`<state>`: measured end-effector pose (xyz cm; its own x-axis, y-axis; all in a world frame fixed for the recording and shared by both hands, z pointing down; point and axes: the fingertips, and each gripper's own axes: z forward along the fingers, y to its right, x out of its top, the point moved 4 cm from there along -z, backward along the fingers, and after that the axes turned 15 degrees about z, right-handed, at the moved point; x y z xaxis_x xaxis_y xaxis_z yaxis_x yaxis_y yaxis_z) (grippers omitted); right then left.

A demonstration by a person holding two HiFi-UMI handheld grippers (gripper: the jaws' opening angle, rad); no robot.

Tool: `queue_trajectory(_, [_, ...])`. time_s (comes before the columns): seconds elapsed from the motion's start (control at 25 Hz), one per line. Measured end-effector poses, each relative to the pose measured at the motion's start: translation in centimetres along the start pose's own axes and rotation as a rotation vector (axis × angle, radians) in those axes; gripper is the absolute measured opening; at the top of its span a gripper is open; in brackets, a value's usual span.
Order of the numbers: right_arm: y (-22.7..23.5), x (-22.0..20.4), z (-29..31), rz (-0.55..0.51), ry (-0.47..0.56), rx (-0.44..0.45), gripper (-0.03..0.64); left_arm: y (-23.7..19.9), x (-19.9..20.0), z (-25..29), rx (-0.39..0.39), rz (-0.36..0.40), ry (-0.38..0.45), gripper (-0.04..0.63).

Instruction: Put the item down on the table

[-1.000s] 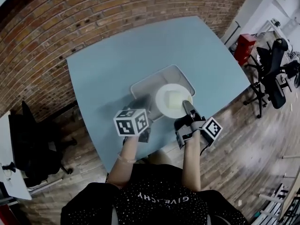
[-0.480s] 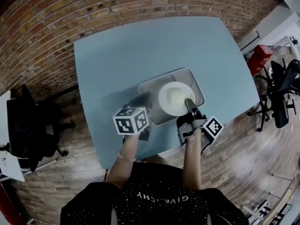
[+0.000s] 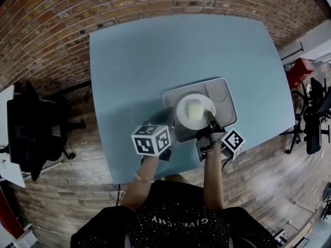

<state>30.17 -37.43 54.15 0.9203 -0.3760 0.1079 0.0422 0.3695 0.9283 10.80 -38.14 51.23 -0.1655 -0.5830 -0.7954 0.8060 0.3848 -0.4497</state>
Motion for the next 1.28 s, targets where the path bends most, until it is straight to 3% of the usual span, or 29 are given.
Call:
queue_trajectory(0.52, [1.5, -1.8, 3.2, -0.100, -0.071, -0.060, 0.046, -1.5, -2.1, 0.2, 0.030, -0.068, 0.001, 0.011])
queue_trajectory(0.76, [1.9, -2.0, 3.4, -0.254, -0.048, -0.194, 0.044, -2.1, -2.4, -0.4, 0.048, -0.092, 0.010, 0.011])
queue_trajectory(0.96, [1.3, -2.2, 3.9, -0.447, -0.054, -0.317, 0.046, -2.3, -2.2, -0.9, 0.052, -0.097, 0.024, 0.011])
queue_trajectory(1.16, [1.1, -2.4, 3.9, -0.516, -0.074, -0.366, 0.054, -1.8, -2.2, -1.1, 0.038, -0.090, 0.022, 0.011])
queue_trajectory(1.28, [0.8, -2.5, 3.9, -0.682, -0.092, -0.442, 0.079, -1.8, -2.2, -1.3, 0.034, -0.087, 0.022, 0.011])
